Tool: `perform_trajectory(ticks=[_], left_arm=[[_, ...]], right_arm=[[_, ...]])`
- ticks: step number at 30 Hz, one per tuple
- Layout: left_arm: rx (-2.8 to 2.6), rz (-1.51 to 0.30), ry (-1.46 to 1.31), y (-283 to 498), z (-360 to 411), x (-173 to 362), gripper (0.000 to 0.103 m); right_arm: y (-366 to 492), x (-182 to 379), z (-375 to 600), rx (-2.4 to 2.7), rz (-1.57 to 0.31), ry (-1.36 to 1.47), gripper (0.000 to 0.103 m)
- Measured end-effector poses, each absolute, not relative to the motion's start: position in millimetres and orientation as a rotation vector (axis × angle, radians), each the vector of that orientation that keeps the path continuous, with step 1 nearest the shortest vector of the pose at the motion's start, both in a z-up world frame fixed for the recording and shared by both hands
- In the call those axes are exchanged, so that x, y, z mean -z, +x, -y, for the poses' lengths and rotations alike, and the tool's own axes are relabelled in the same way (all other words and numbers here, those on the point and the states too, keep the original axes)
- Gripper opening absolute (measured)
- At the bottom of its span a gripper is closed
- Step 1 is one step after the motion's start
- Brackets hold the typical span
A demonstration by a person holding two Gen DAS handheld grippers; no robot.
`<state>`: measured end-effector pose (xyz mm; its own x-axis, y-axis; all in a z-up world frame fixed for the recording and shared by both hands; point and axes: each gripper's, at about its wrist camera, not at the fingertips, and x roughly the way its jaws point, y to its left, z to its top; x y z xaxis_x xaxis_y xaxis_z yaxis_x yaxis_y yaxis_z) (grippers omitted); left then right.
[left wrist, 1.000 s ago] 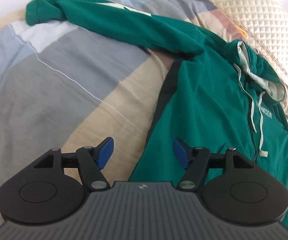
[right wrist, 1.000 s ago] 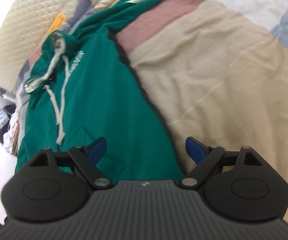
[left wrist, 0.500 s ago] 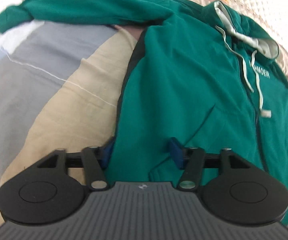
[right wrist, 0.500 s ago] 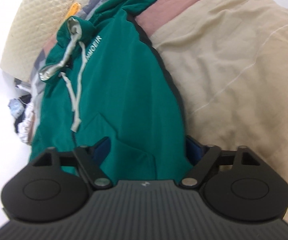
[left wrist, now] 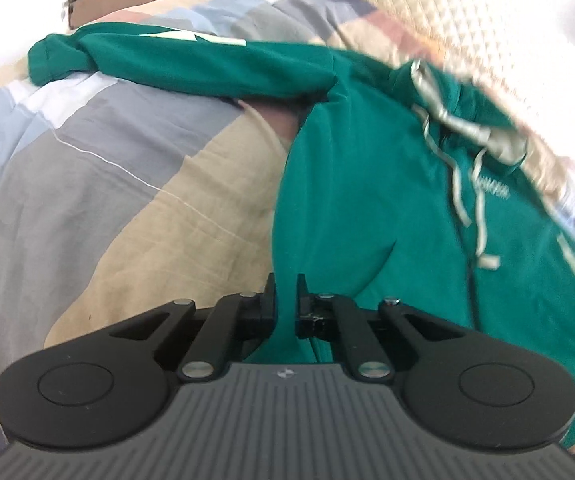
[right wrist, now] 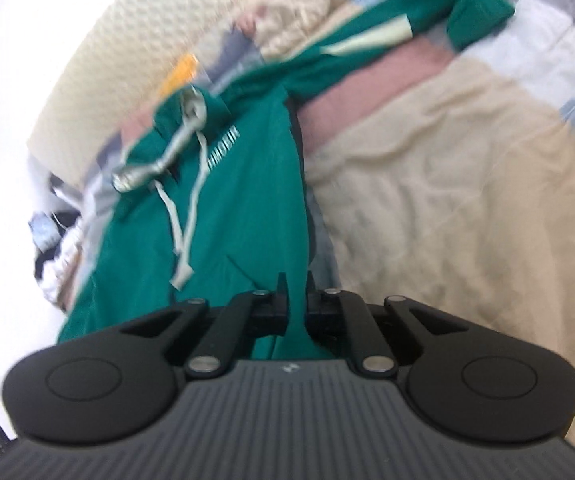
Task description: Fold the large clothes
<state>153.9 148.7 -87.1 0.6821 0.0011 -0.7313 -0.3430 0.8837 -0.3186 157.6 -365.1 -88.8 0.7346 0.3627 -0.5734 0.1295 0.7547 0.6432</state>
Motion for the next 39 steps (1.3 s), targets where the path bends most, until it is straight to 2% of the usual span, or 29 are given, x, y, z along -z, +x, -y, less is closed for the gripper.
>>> perform_trajectory(ticks=[3, 8, 13, 15, 16, 17, 18, 19, 21, 23, 31, 39], left_arm=[[-0.184, -0.797, -0.494, 142.8, -150.4, 77.6, 0.007], [-0.165, -0.844, -0.455, 139.5, -140.8, 73.2, 0.007], [-0.195, -0.89, -0.421, 143.9, -140.0, 81.7, 0.01], [-0.218, -0.895, -0.424, 142.1, -142.2, 81.6, 0.017], [-0.226, -0.895, -0.424, 140.8, -142.8, 80.0, 0.029], [-0.236, -0.891, -0.423, 139.4, -144.0, 78.5, 0.045], [-0.246, -0.877, -0.423, 137.1, -144.6, 75.0, 0.05], [-0.254, -0.862, -0.421, 135.4, -144.5, 71.8, 0.052], [-0.247, -0.839, -0.397, 134.4, -140.5, 63.1, 0.052], [-0.233, -0.808, -0.374, 135.5, -134.0, 53.6, 0.053], [-0.095, -0.668, -0.232, 149.3, -70.9, 12.2, 0.055], [0.052, -0.612, -0.119, 176.2, 8.3, 0.4, 0.058]], right_arm=[[146.5, 86.9, 373.2, -0.098, -0.731, 0.747, 0.007], [152.5, 86.2, 361.8, -0.028, -0.799, 0.63, 0.007], [157.2, 99.3, 365.5, -0.013, -0.865, 0.662, 0.009], [155.8, 99.8, 365.6, -0.002, -0.865, 0.672, 0.011], [154.7, 99.1, 365.9, 0.005, -0.861, 0.675, 0.012], [153.8, 97.7, 366.7, 0.015, -0.856, 0.676, 0.016], [151.1, 95.0, 365.2, 0.03, -0.849, 0.664, 0.021], [149.4, 91.4, 363.7, 0.044, -0.839, 0.646, 0.025], [147.3, 83.3, 361.4, 0.046, -0.792, 0.605, 0.047], [146.2, 74.4, 356.0, 0.031, -0.74, 0.569, 0.058], [140.4, 44.5, 317.1, -0.113, -0.57, 0.349, 0.058], [149.0, 42.0, 293.1, -0.167, -0.567, 0.271, 0.058]])
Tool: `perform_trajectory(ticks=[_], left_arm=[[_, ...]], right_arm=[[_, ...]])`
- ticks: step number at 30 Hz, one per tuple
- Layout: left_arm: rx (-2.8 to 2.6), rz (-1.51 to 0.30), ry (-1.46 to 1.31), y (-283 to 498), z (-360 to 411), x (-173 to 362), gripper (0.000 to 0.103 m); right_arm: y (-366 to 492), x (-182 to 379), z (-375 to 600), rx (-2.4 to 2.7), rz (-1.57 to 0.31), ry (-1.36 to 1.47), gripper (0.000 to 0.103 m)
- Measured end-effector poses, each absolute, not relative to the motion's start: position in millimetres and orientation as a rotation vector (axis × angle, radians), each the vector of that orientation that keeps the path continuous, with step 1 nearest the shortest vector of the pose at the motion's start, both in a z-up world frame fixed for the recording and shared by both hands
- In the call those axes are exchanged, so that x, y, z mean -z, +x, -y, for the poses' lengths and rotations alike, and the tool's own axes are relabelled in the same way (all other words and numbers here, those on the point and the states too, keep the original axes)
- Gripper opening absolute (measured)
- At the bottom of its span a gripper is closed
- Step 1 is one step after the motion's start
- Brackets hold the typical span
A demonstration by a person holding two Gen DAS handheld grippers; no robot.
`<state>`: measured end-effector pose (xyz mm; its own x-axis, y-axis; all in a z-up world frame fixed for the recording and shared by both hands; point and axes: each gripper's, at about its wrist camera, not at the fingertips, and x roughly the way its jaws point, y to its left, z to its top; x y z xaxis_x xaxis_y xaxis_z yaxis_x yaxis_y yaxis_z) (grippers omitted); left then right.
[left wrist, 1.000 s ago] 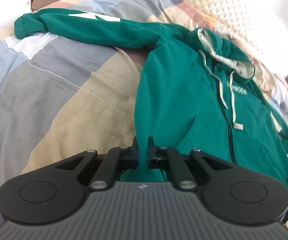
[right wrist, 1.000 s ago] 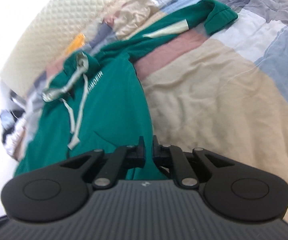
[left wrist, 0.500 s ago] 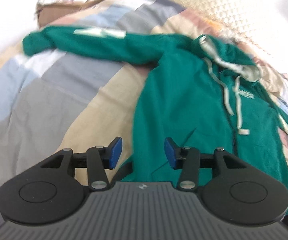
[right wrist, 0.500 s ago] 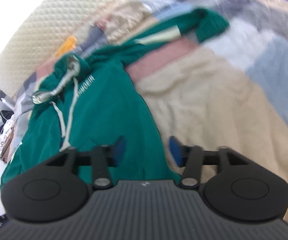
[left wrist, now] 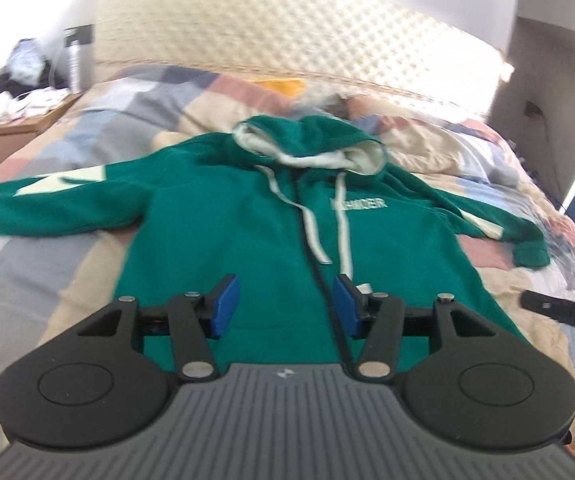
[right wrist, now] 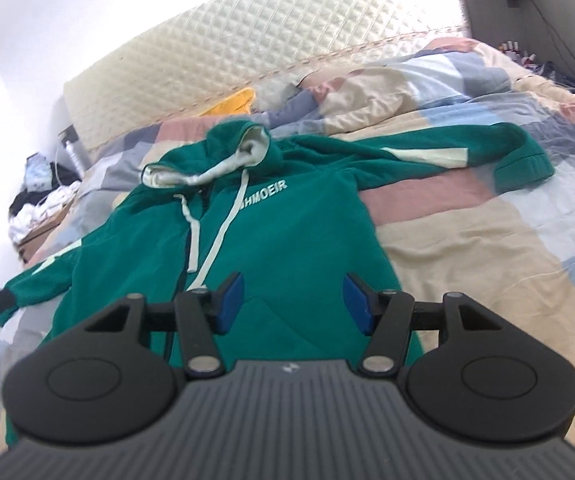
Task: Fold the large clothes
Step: 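Move the right gripper over to the sleeve cuff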
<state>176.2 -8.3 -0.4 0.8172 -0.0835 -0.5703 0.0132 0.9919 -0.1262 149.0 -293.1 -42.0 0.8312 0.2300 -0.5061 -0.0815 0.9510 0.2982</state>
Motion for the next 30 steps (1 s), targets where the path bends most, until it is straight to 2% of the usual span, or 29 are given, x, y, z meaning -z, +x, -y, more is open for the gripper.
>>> perform_trajectory(ticks=[9, 17, 21, 30], left_arm=[[0.08, -0.681, -0.094, 216.2, 37.6, 63.3, 0.058], [0.061, -0.796, -0.045, 250.1, 35.5, 129.3, 0.058], [0.062, -0.858, -0.047, 256.0, 31.8, 154.2, 0.058], [0.052, -0.839, -0.062, 246.0, 27.9, 154.7, 0.058]], right_arm=[[177.1, 70.9, 262.1, -0.181, -0.666, 0.186, 0.058], [207.3, 120.8, 249.6, -0.157, -0.913, 0.114, 0.056], [208.4, 117.4, 248.0, -0.153, -0.915, 0.112, 0.056], [210.1, 81.3, 276.4, -0.117, -0.793, 0.172, 0.056]])
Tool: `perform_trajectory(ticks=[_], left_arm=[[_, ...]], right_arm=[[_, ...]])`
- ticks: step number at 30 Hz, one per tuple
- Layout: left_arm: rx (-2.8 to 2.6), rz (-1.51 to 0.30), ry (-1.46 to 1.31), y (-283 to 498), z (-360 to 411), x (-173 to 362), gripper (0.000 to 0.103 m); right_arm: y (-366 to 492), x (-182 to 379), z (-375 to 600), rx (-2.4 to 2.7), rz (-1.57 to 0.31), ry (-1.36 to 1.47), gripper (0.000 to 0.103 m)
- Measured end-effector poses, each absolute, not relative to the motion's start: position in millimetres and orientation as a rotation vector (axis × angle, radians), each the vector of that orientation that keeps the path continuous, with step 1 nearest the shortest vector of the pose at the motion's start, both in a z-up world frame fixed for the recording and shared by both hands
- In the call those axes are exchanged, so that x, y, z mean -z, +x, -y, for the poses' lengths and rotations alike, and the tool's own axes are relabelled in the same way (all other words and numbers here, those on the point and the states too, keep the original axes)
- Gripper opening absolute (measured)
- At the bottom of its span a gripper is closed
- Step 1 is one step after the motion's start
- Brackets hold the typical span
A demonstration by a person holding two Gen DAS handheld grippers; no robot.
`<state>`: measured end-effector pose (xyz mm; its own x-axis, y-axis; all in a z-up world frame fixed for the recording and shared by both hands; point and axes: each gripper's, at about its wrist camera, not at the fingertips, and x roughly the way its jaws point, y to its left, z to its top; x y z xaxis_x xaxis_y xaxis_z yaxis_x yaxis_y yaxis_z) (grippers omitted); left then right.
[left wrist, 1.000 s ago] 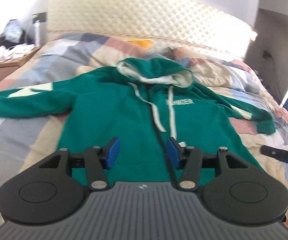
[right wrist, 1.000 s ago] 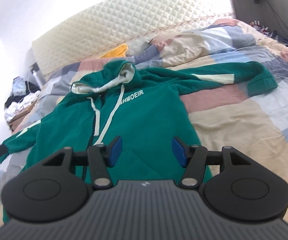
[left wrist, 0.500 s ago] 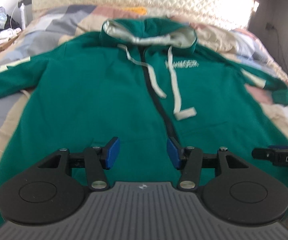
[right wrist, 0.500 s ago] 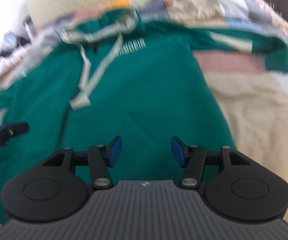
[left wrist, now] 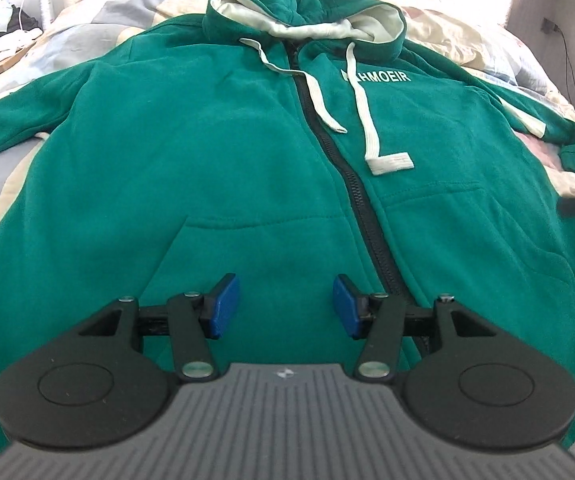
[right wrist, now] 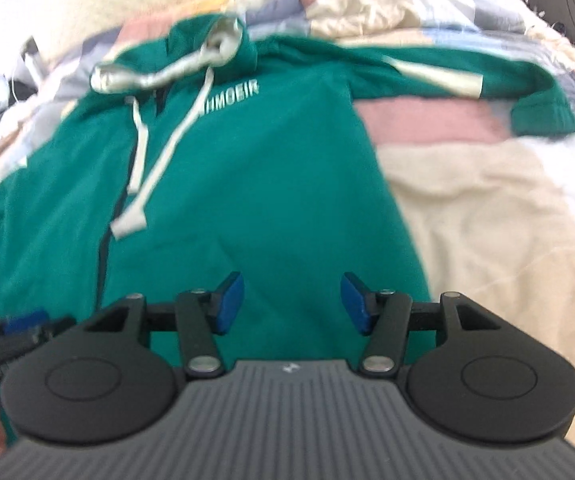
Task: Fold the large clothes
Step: 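Move the right gripper over to the sleeve cuff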
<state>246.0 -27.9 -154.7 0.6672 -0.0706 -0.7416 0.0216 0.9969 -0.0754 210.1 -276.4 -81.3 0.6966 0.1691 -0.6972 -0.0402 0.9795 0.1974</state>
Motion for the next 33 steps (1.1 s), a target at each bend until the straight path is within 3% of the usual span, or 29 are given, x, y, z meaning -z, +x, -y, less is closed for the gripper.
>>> perform_trajectory(ticks=[17, 19, 25, 27, 28, 33], left_arm=[[0.032, -0.739, -0.117, 238.8, 38.0, 135.8, 0.058], [0.031, -0.734, -0.123, 241.5, 37.6, 134.6, 0.058], [0.031, -0.745, -0.169, 249.4, 29.4, 140.4, 0.058], [0.034, -0.772, -0.184, 254.4, 28.2, 147.5, 0.058], [0.033, -0.781, -0.183, 256.6, 28.1, 151.3, 0.058], [0.026, -0.767, -0.147, 260.0, 30.4, 158.3, 0.058]], right_arm=[[255.1, 66.3, 404.8, 0.079, -0.637, 0.274, 0.058], [259.7, 71.3, 415.5, 0.091, -0.609, 0.266, 0.068], [285.0, 93.6, 441.4, 0.146, -0.552, 0.336, 0.073], [295.5, 103.5, 444.6, 0.225, -0.492, 0.358, 0.096], [304.1, 109.1, 444.7, 0.28, -0.489, 0.359, 0.098], [337.7, 133.4, 448.2, 0.324, -0.467, 0.448, 0.098]])
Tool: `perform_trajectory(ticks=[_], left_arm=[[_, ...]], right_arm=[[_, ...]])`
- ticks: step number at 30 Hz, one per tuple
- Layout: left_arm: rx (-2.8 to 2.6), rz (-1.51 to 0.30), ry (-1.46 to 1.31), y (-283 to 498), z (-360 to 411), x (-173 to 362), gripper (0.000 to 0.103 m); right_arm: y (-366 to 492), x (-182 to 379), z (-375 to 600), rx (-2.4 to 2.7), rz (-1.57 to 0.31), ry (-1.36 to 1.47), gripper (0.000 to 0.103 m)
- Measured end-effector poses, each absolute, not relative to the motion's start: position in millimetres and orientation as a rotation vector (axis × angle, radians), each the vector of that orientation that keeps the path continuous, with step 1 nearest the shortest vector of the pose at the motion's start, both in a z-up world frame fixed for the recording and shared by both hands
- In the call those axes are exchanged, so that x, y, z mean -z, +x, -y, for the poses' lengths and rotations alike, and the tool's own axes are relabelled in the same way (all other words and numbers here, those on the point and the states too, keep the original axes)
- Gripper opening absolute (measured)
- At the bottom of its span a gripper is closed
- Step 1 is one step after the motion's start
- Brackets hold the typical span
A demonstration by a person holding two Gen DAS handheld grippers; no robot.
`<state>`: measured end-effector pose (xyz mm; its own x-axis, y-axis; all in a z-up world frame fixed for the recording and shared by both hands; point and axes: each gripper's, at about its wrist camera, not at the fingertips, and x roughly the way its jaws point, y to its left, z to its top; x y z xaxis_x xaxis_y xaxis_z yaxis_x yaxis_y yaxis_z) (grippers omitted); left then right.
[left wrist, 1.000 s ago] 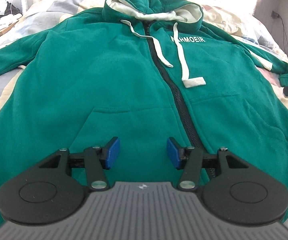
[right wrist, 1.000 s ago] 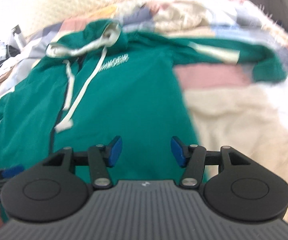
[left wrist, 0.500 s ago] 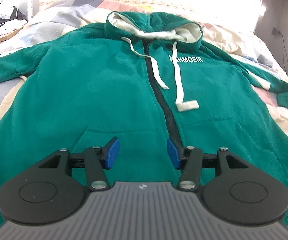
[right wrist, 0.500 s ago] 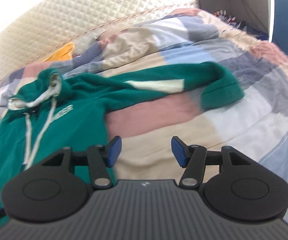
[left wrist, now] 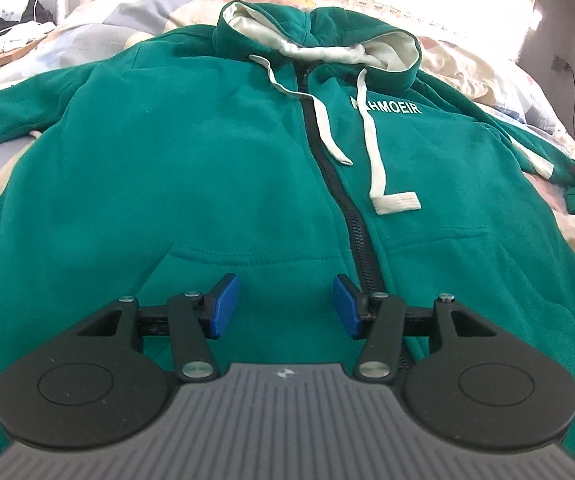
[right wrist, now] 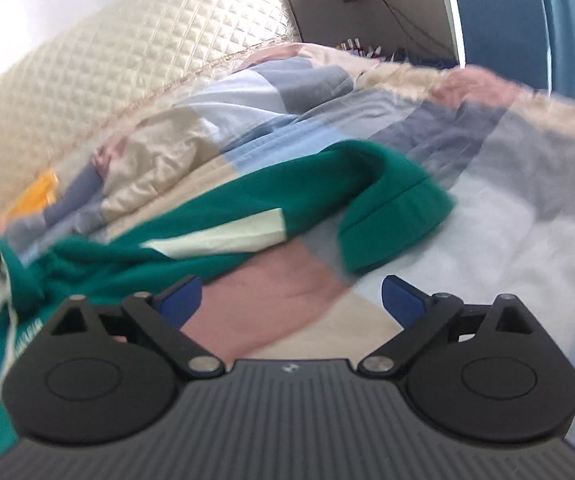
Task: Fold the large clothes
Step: 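Move the right gripper over to the sleeve cuff, then grasp the sleeve cuff with the right gripper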
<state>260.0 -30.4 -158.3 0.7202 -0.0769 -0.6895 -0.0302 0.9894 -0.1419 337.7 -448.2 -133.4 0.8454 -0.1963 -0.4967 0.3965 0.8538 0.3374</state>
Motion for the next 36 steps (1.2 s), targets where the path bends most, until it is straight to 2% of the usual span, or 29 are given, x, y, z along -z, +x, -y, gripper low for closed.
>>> perform_trajectory(ticks=[10, 15, 21, 26, 31, 34, 36], left_arm=[[0.022, -0.733, -0.192, 271.1, 27.5, 163.8, 0.062], [0.034, -0.729, -0.164, 272.3, 33.0, 164.9, 0.069], [0.042, -0.731, -0.179, 271.7, 30.9, 164.8, 0.069], [0.044, -0.726, -0.185, 273.0, 29.7, 166.0, 0.069], [0.048, -0.722, -0.186, 273.3, 30.0, 166.7, 0.07], [0.044, -0.719, -0.196, 275.0, 28.9, 166.3, 0.07], [0.043, -0.722, -0.211, 276.4, 27.3, 165.5, 0.07]], right_arm=[[361.4, 172.8, 458.6, 0.261, -0.439, 0.473, 0.098], [372.3, 176.7, 466.1, 0.216, -0.398, 0.499, 0.098], [363.7, 177.4, 490.9, 0.391, -0.244, 0.604, 0.097], [348.9, 173.0, 506.0, 0.663, -0.124, 0.587, 0.097], [355.9, 179.2, 534.6, 0.643, -0.18, 0.634, 0.098], [375.6, 176.3, 534.9, 0.585, -0.289, 0.565, 0.081], [390.4, 169.4, 536.5, 0.57, -0.366, 0.506, 0.063]])
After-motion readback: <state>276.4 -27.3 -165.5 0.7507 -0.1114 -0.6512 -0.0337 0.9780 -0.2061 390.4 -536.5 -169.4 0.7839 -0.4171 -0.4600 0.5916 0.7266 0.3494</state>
